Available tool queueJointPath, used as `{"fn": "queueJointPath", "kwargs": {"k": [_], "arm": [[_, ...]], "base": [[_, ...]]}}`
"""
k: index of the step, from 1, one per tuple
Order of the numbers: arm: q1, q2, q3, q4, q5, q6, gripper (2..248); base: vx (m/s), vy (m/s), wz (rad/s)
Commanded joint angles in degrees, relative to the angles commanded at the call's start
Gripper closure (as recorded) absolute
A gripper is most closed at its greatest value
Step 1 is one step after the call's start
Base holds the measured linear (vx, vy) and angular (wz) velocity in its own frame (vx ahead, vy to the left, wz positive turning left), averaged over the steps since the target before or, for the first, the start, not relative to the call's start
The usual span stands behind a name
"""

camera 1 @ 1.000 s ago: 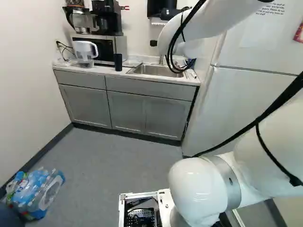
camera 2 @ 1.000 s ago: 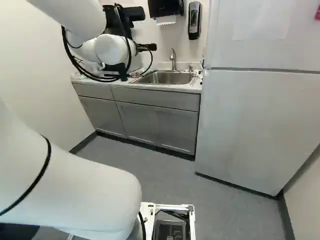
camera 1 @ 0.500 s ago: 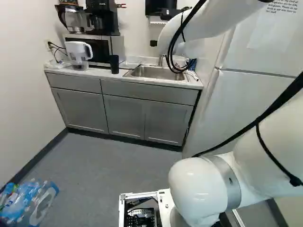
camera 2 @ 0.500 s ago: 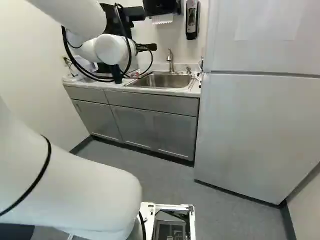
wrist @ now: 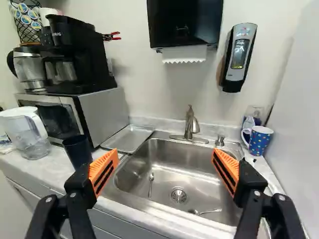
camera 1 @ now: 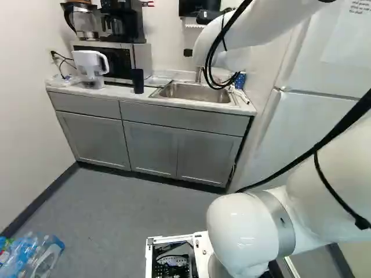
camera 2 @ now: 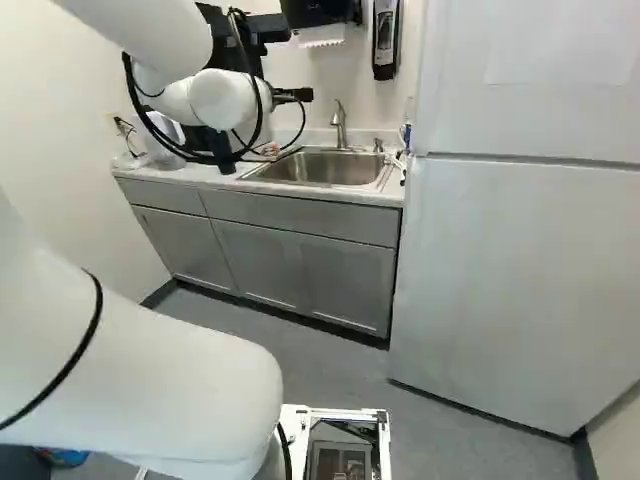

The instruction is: Rinse the cup and place it in the tray

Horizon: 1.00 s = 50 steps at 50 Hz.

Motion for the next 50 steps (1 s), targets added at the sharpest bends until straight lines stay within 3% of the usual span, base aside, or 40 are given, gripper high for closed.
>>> {"fn": "queueJointPath", "kwargs": {"k": [50], "arm": [[0.0, 0.0, 0.0, 0.0, 0.0, 0.0, 3]], "base": [[0.167, 0.003, 0.164]]}}
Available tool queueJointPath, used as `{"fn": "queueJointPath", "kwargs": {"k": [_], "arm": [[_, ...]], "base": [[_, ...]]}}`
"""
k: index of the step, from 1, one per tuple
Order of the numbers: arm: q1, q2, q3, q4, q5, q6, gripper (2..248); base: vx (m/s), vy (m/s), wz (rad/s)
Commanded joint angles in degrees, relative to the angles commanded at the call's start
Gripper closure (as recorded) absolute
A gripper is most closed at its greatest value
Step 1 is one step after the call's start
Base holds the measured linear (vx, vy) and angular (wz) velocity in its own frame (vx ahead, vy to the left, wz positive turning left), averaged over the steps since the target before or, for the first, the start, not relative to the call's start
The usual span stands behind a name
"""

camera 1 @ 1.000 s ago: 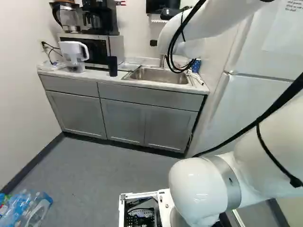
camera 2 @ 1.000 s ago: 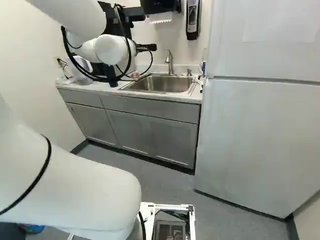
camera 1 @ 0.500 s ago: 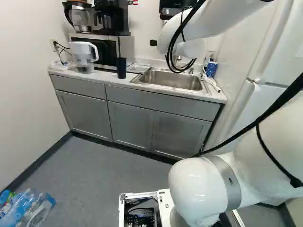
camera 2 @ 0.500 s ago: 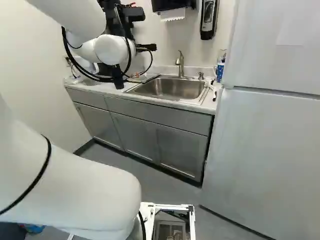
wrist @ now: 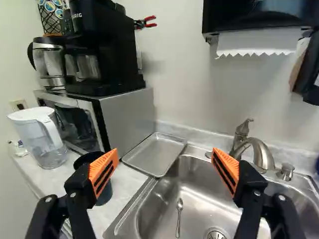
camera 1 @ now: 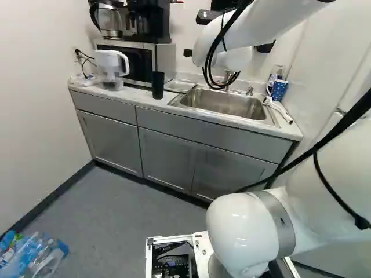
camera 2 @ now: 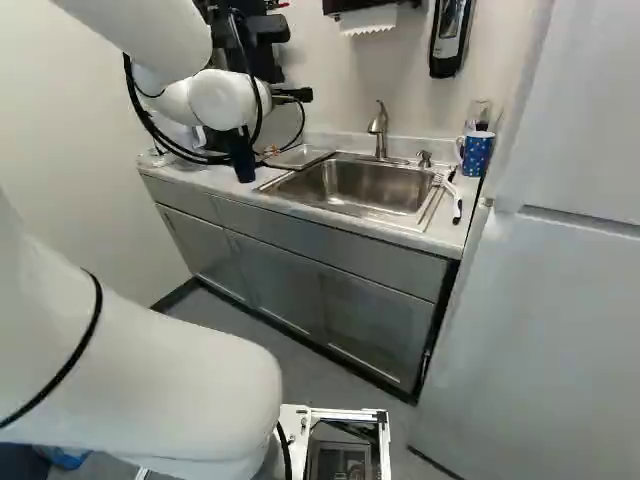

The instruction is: Rinse the cup and place it in the tray

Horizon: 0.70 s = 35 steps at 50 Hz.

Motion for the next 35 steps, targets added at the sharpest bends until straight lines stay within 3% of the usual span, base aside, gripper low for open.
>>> {"fn": "queueJointPath", "kwargs": {"k": [35], "arm": [[0.0, 0.0, 0.0, 0.0, 0.0, 0.0, 3]], "base": [[0.096, -0.032, 0.002]]}}
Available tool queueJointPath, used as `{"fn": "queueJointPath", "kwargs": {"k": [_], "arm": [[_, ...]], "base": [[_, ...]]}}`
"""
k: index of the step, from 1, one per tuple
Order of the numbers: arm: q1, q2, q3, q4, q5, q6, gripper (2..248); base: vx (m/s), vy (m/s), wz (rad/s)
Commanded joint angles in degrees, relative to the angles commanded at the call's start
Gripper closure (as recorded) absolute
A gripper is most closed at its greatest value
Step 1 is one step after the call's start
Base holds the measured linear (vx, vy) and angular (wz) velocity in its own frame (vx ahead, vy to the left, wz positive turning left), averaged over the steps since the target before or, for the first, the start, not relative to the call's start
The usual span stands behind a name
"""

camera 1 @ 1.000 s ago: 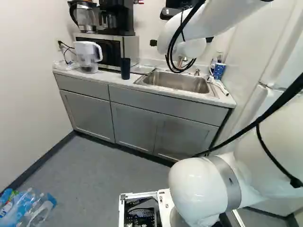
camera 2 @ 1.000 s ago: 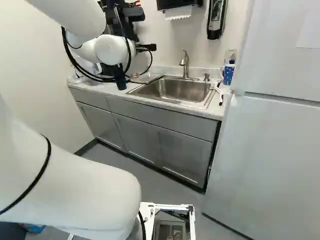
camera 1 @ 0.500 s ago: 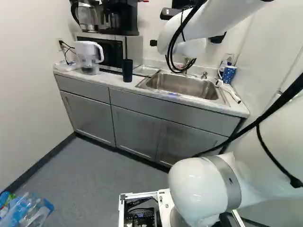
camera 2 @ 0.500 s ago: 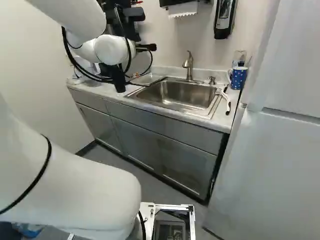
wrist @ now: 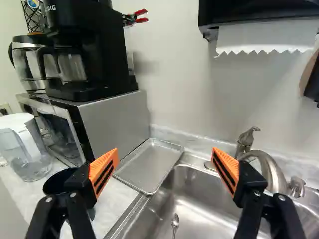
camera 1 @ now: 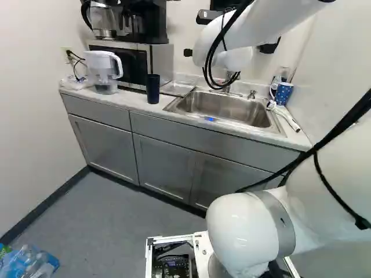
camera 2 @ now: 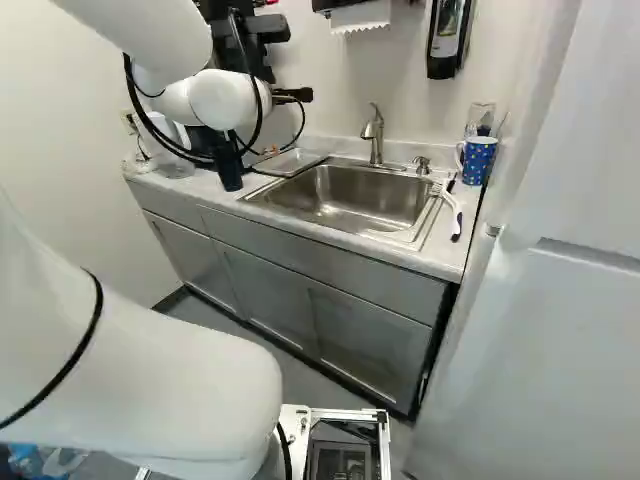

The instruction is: Rinse the cup and place it in the tray

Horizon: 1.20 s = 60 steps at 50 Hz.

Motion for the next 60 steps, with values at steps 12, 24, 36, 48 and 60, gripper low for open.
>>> {"fn": "queueJointPath", "kwargs": {"k": [12, 24, 36, 48, 60], "arm": [[0.0, -1.0, -0.9, 0.0, 0.0, 0.0, 3], [-0.4, -3.7, -3.3, 0.0, 0.0, 0.0, 3], [-1.0, -7.4, -6.6, 0.0, 0.0, 0.0, 3], [-1.7, -11.1, -10.1, 0.4, -0.4, 0.0, 3], [-2.7, -14.6, -13.5, 1.2, -1.2, 0.0, 3]], "base": [[-0.004, 0.002, 0.002], [-0.004, 0.0, 0.0], [0.0, 0.0, 0.0], [0.0, 0.0, 0.0], [0.0, 0.0, 0.0]]}}
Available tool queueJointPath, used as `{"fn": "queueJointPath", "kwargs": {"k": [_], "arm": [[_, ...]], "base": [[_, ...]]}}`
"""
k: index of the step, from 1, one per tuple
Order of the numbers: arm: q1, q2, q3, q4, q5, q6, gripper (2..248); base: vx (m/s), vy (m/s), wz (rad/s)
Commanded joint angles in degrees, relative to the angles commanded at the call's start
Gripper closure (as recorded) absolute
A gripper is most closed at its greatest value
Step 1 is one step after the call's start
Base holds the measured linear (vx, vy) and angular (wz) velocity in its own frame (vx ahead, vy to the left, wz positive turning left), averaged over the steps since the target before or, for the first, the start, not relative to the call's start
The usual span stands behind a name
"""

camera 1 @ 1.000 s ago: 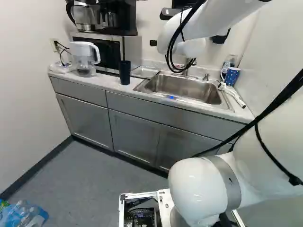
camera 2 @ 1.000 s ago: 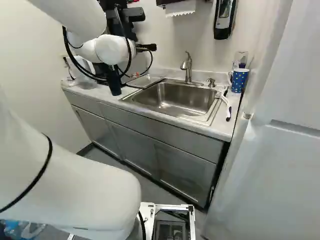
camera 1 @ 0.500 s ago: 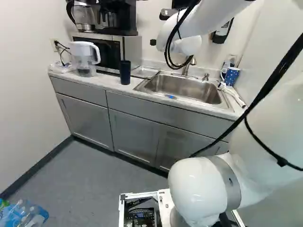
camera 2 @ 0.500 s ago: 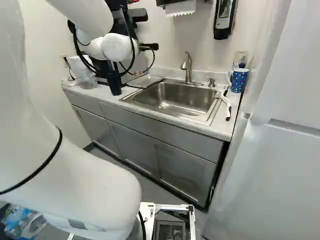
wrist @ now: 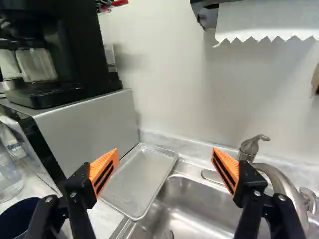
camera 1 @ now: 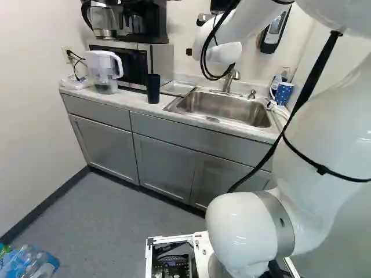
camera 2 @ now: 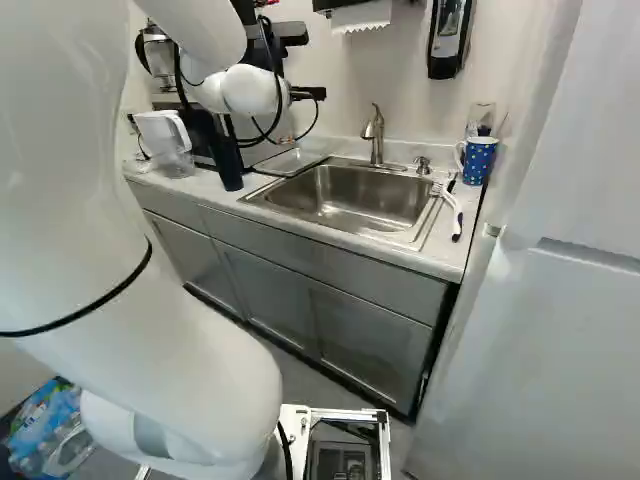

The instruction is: Rinse the cup and place it in the tray

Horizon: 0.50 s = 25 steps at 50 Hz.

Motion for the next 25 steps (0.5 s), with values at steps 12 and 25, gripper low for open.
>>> {"fn": "queueJointPath", "kwargs": {"k": [12, 25], "arm": [[-1.0, -3.4, -3.4, 0.9, -1.5, 0.0, 3], [-2.4, -6.5, -6.7, 1.1, -3.0, 0.0, 3]], "base": [[0.0, 0.0, 0.0], [0.0, 0.0, 0.0]]}}
